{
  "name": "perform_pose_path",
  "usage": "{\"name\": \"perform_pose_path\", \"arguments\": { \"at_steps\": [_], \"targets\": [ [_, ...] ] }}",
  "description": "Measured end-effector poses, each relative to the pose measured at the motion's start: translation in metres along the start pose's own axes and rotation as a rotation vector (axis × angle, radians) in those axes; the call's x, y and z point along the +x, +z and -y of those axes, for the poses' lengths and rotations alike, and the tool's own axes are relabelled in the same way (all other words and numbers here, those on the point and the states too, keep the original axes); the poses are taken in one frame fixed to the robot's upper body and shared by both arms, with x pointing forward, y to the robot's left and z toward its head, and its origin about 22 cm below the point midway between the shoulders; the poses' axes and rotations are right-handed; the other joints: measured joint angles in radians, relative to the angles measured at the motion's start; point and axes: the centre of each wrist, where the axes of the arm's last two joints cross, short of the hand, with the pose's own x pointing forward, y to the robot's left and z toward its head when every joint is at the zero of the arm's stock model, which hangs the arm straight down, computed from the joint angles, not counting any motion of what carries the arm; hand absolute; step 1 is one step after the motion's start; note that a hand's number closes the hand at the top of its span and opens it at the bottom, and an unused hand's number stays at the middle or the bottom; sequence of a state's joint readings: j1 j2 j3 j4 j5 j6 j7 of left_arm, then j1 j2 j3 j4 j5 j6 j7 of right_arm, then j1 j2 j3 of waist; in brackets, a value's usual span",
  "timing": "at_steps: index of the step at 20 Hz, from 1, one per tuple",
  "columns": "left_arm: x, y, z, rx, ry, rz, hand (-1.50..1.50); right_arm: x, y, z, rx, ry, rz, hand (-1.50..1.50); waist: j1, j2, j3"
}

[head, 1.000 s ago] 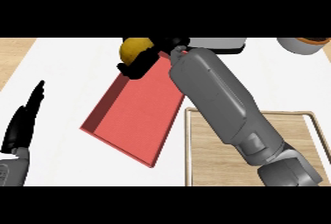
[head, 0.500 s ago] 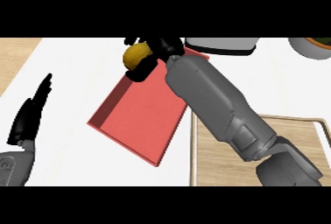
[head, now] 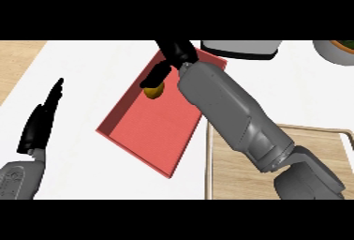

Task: Pick the lemon from the tray and place it in the cardboard box

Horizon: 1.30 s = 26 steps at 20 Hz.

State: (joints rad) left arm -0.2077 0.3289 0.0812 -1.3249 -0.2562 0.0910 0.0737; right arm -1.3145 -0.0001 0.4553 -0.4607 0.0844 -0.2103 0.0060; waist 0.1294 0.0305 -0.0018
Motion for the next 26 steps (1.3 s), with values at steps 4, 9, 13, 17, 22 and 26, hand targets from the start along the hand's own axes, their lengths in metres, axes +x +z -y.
{"name": "perform_pose_path", "arguments": {
  "at_steps": [4, 9, 13, 17, 22, 26],
  "targets": [
    [0.001, 0.000, -0.001, 0.009, 0.001, -0.006, 0.00, 0.000, 0.000, 0.001, -0.081, -0.090, 0.059, -1.50, -0.011, -0.003, 0.001],
    [-0.010, -0.001, -0.019, 0.035, -0.004, -0.031, 0.00, -0.006, -0.001, 0.009, -0.180, -0.239, 0.088, -1.50, -0.038, -0.006, 0.001],
    [-0.015, 0.002, -0.016, 0.051, 0.001, -0.042, 0.00, -0.018, -0.002, 0.020, -0.206, -0.332, 0.109, -1.50, -0.061, -0.009, 0.001],
    [-0.015, 0.008, -0.019, 0.056, 0.003, -0.049, 0.00, -0.044, 0.001, 0.051, -0.235, -0.385, 0.096, -1.50, -0.074, -0.013, 0.002],
    [-0.022, 0.011, -0.029, 0.071, -0.004, -0.063, 0.00, -0.090, 0.018, 0.096, -0.270, -0.395, 0.069, -1.50, -0.089, -0.016, 0.002],
    [-0.022, 0.012, -0.032, 0.069, 0.004, -0.067, 0.00, -0.126, 0.041, 0.137, -0.278, -0.377, 0.050, -1.50, -0.093, -0.016, 0.002]
  ]
}}
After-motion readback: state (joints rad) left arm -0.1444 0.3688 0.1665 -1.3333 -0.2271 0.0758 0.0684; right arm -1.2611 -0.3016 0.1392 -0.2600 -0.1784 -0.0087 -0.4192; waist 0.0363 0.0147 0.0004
